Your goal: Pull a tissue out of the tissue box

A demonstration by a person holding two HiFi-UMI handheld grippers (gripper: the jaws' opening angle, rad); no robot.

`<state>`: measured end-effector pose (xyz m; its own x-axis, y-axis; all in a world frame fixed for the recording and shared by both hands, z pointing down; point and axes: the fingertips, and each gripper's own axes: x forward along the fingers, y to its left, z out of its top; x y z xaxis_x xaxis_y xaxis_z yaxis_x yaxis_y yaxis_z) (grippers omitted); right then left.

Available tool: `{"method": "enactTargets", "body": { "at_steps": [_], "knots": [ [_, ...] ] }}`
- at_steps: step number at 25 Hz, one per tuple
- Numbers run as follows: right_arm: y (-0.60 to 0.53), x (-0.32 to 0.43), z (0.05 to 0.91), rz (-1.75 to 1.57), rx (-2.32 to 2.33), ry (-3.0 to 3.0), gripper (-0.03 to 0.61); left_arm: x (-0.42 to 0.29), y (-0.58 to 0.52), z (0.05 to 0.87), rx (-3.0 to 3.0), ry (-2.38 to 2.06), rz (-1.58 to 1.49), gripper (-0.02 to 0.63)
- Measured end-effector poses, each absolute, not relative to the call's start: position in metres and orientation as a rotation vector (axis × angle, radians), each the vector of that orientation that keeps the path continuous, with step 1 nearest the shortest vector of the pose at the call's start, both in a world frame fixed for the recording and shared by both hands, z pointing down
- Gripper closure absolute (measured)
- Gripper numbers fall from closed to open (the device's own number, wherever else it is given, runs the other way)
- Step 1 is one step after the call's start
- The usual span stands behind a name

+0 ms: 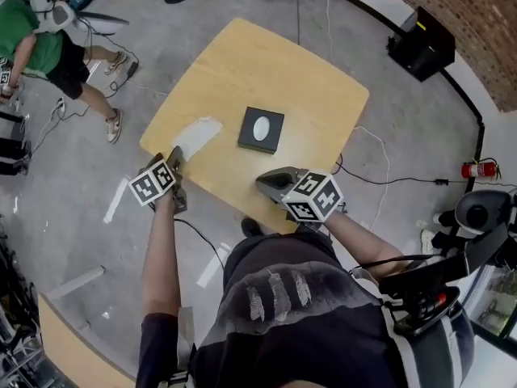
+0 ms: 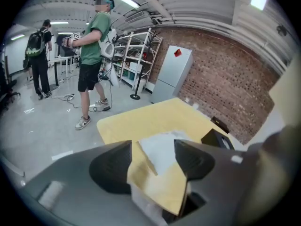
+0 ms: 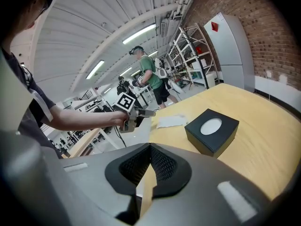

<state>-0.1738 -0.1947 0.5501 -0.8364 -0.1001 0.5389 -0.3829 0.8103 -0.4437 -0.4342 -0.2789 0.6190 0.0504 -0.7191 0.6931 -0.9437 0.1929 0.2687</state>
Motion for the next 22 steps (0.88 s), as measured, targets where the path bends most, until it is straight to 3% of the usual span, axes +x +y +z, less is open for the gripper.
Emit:
{"method": "enactTargets", "body": {
  "at_steps": [3,6,8,22],
  "knots": [
    [-0.195,-0.173,0.539,0.727,0.345,-2.512,0.580,-0.418,-0.277,0.604,1.648,-1.711,0.366,0.343],
    [-0.194,-0.173,0.528,0.717,0.343,-2.534,0.580,-0.397,-0.270,0.589,1.720,-1.659,0.284,0.425],
    [-0.192,-0.178,0.519,0.748,0.359,-2.560,0.580,-0.386,-0.264,0.578,1.789,-1.620,0.270,0.599],
    [-0.162,-0.194,0.482,0.854,0.357,-2.675,0.580,-0.311,-0.241,0.483,2.262,-1.431,0.240,0.614]
  ]
}}
